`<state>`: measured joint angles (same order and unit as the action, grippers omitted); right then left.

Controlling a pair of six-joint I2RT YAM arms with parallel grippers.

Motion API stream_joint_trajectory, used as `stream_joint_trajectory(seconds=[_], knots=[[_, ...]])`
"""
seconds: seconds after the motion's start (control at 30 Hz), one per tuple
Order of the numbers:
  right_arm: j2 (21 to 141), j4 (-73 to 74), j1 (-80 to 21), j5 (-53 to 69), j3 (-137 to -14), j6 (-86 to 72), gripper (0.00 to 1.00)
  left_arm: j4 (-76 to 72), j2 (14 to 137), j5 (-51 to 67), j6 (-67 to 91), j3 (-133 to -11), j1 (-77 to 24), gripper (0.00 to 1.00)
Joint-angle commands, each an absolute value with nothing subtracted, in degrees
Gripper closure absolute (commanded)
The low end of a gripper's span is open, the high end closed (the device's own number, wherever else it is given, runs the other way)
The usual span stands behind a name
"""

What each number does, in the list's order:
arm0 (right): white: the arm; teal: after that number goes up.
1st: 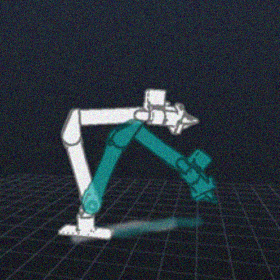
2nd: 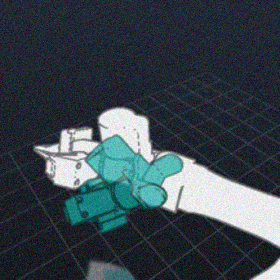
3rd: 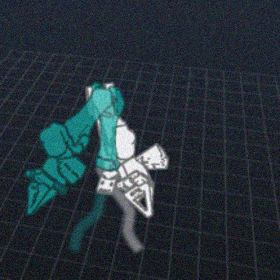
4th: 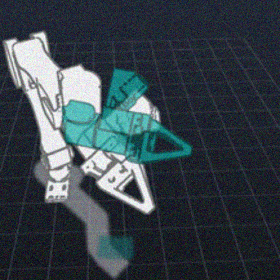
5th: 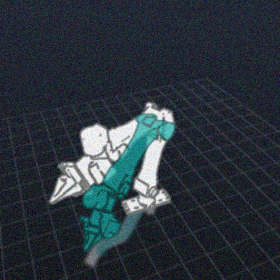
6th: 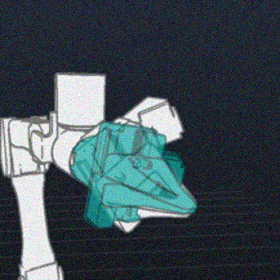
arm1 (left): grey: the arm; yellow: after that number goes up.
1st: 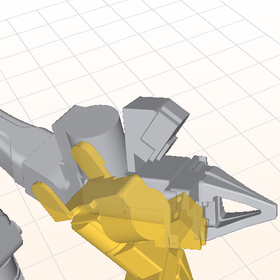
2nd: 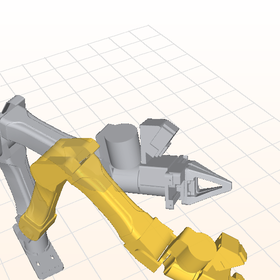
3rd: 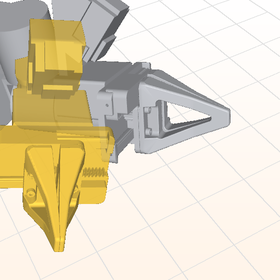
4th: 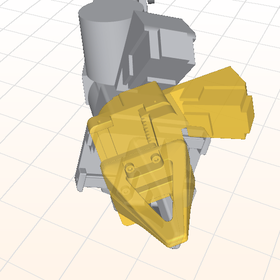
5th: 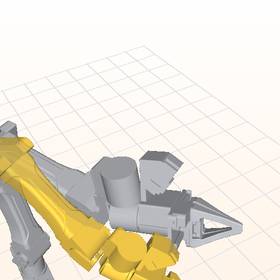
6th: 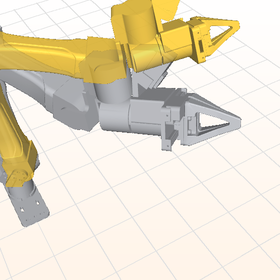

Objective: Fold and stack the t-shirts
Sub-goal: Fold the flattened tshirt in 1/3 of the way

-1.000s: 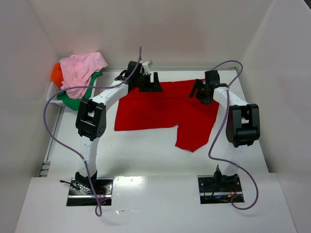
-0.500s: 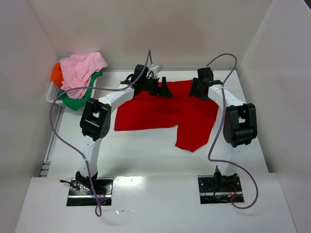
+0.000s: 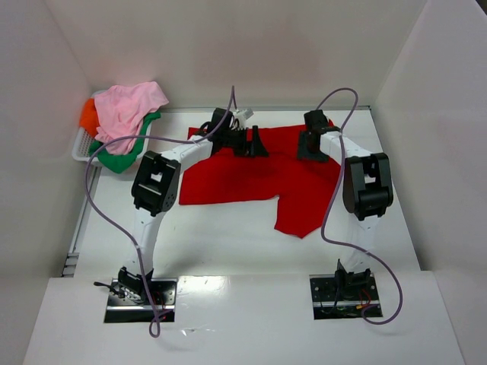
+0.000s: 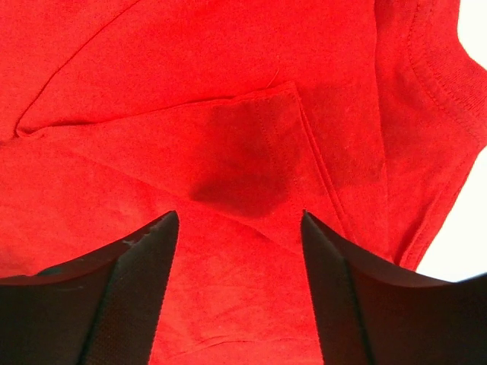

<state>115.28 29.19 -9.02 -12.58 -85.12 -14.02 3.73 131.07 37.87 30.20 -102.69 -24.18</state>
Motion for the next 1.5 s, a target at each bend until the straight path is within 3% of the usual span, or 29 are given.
stream_joint_trajectory(seconds=[0.0,0.2,0.53,0.7,0.73,0.83,1.03,1.1,1.17,1.2,1.23,1.3,1.47], knots=[[113.82,28.04,-8.79,-14.15,-84.82,-12.22,0.27,1.76,132.36,38.32,30.41,-106.25,-24.17,0.09],[114.35,27.51,-9.31,-14.67,-84.81,-11.16,0.22,1.58,133.59,39.46,32.16,-107.93,-24.17,0.09],[119.88,29.36,-9.84,-16.35,-87.45,-11.16,0.26,1.58,134.12,40.08,33.31,-108.98,-24.17,0.09],[120.94,29.88,-9.84,-16.87,-88.51,-11.16,0.43,2.2,134.12,40.08,32.7,-109.51,-24.17,0.09],[121.55,29.88,-9.84,-16.87,-89.03,-11.16,0.55,2.2,134.12,40.08,32.7,-109.51,-24.17,0.09],[121.03,30.41,-9.84,-17.93,-89.64,-12.39,0.77,2.72,134.12,40.08,32.7,-110.04,-24.17,0.09],[117.34,30.41,-9.84,-19.34,-90.79,-12.39,0.82,2.2,134.12,41.22,33.22,-110.57,-24.17,0.09],[116.46,30.94,-9.84,-18.11,-90.79,-12.39,0.77,2.2,134.65,41.75,33.22,-110.57,-24.17,0.09],[115.75,30.94,-9.84,-16.88,-90.79,-13.09,0.64,2.2,134.65,41.75,33.22,-110.57,-24.17,0.09],[115.75,30.94,-9.84,-16.27,-90.79,-13.1,0.41,2.2,134.65,41.14,33.22,-110.57,-24.17,0.09],[115.75,30.94,-9.15,-15.65,-90.79,-13.1,0.27,2.89,134.65,40.18,33.22,-110.57,-24.17,0.09],[115.22,31.46,-8.18,-14.69,-91.32,-15.02,0.17,4.12,134.65,37.98,33.22,-111.09,-24.17,0.09],[109.7,27.35,-1.69,-8.09,-88.43,-18.37,0.15,6.94,132.98,24.02,34.79,-111.09,-21.8,0.09]])
